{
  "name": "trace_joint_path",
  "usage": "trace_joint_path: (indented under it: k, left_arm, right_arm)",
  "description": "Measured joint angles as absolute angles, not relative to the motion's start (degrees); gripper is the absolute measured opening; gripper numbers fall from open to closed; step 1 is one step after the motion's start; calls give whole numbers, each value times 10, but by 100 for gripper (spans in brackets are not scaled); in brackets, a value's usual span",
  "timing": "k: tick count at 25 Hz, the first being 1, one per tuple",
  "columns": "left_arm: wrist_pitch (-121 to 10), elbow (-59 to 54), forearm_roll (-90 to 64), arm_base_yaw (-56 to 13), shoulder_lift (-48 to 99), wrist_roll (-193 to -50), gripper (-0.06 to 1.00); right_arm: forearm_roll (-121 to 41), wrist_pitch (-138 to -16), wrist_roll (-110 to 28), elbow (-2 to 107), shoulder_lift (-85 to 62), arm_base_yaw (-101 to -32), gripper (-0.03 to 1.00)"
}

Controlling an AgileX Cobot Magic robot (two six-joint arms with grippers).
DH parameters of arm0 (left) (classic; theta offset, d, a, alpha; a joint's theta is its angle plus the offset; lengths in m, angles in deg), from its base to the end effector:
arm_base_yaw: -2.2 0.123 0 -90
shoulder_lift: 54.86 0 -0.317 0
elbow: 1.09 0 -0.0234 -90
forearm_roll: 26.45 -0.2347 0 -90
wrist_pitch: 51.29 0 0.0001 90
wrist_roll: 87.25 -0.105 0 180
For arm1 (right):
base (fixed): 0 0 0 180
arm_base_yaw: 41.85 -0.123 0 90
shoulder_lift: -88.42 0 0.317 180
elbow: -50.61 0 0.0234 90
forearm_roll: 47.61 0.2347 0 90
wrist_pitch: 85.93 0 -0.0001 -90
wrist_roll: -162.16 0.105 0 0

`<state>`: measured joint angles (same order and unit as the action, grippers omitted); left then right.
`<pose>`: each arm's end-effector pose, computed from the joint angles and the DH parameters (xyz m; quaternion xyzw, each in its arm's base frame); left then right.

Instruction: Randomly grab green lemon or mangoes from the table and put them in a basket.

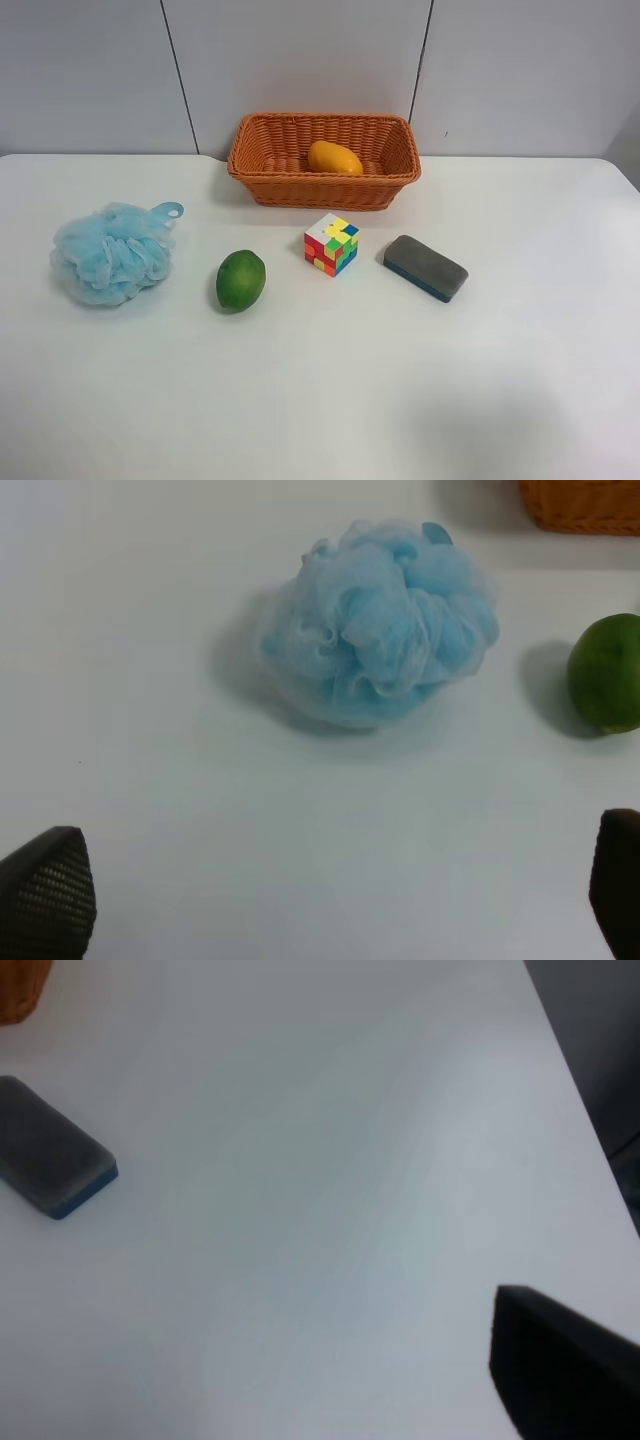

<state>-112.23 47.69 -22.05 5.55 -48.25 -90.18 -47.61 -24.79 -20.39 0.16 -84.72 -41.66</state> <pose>-0.0406 -0.0094 0.2656 -0.0013 0.8489 -0.0094 0.5284 -0.0376 0.0001 0.2572 -0.0177 0.8590 -0.0122 0.5115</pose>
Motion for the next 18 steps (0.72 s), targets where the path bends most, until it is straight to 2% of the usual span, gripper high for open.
trace_joint_path:
  k: [18]
  left_arm:
    - [-1122,477,-221,55,-482,-902,99]
  right_arm:
    - [-476,-248,-204,2,-847,-417,99]
